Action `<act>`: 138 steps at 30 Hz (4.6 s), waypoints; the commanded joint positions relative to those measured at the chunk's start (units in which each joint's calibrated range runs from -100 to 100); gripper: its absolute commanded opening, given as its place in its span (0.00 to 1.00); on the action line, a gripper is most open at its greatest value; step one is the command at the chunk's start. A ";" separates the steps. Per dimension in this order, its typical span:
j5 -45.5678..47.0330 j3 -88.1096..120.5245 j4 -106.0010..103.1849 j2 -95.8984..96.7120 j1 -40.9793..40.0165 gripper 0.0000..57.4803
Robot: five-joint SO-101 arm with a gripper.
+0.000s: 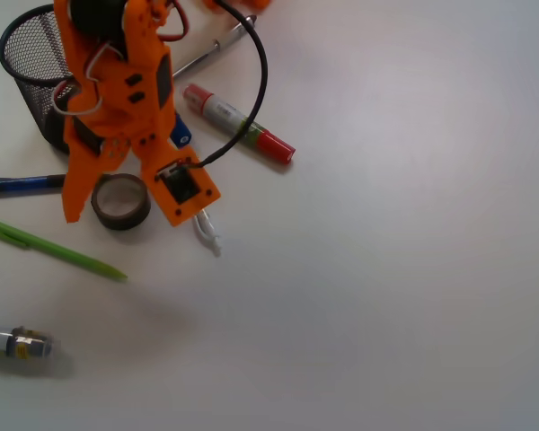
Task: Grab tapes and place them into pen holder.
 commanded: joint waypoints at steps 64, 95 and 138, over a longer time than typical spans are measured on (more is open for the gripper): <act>-10.06 15.25 2.50 -10.22 -2.29 0.47; -10.55 15.07 -0.13 -4.69 -2.29 0.47; 3.61 31.46 2.85 -45.32 0.55 0.01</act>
